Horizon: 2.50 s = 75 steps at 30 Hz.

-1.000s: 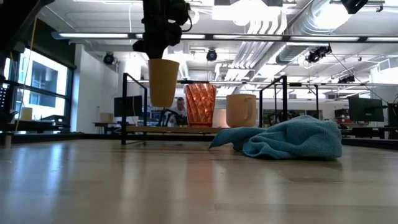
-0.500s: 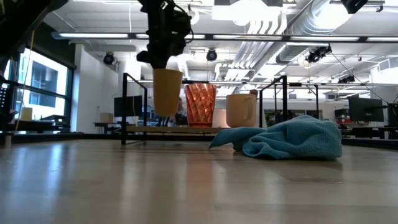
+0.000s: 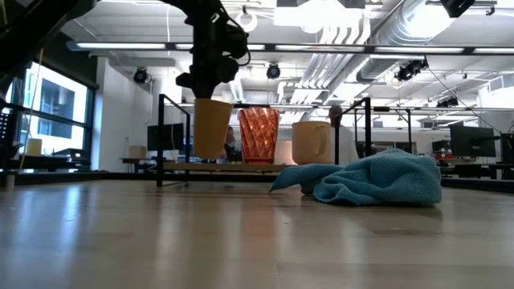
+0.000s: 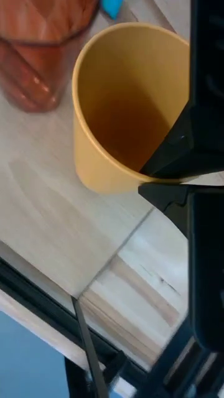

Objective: Stack small to large cups/mugs on shelf
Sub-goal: Put the yellow cup on the shelf

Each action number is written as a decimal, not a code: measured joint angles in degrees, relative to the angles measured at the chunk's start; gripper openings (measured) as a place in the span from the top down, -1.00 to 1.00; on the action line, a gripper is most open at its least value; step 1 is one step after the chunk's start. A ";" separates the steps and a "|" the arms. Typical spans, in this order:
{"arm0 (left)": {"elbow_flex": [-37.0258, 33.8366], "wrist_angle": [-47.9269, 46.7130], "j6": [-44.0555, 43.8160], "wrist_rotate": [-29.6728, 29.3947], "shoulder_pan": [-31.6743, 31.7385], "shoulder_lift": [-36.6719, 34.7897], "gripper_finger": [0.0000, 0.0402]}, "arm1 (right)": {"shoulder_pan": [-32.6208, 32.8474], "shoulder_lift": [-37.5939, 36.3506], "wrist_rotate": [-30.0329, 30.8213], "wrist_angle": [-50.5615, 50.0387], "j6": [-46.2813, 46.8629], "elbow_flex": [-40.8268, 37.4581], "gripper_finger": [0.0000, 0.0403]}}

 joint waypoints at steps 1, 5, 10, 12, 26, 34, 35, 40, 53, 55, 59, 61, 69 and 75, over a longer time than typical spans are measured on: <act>0.00 -0.53 -0.10 -0.43 0.14 0.00 1.00 | 0.00 0.00 -0.01 0.00 0.02 0.00 0.35; 0.00 -1.20 -0.10 -0.45 0.39 0.00 1.00 | 0.00 0.00 0.03 0.00 0.00 0.00 0.35; 0.00 -1.13 -0.14 -0.62 0.37 0.00 1.00 | 0.00 0.00 0.14 0.02 0.00 0.00 0.35; 0.00 -1.13 -0.14 -0.87 0.35 -0.02 1.00 | -0.02 0.00 0.16 0.02 0.04 0.00 0.35; 0.00 0.33 -1.04 -1.52 0.24 0.35 1.00 | 0.00 0.00 0.10 0.04 0.20 0.00 0.35; -3.83 0.58 -1.47 -1.27 0.26 0.04 1.00 | -0.01 0.00 -0.04 0.04 0.02 0.00 0.35; -4.44 0.63 -1.47 -1.28 0.29 -0.03 1.00 | -0.02 0.00 -0.06 0.04 0.02 0.00 0.35; -5.22 1.98 -1.45 -1.04 0.28 -0.11 1.00 | 0.00 0.00 -0.05 0.03 -0.35 0.00 0.35; -5.47 3.33 -0.99 -0.62 0.31 0.32 0.86 | -0.02 0.00 0.27 0.04 -0.72 0.00 0.35; -5.65 3.60 -1.00 -0.20 0.25 0.55 0.79 | -0.02 0.00 0.27 0.04 -0.72 0.00 0.35; -5.62 3.66 -1.01 0.03 0.15 0.52 0.64 | 0.00 0.00 0.26 0.02 -0.70 0.00 0.35; -5.62 3.68 -1.01 -0.20 0.20 0.52 0.57 | 0.00 0.00 0.25 0.02 -0.70 0.00 0.35; -5.57 3.48 -1.41 -1.52 0.22 0.11 0.51 | 0.00 0.00 0.25 0.02 -0.85 0.00 0.35; -5.46 3.31 -1.33 -1.94 0.22 -0.40 0.59 | -0.02 0.00 0.25 0.02 -1.07 0.00 0.35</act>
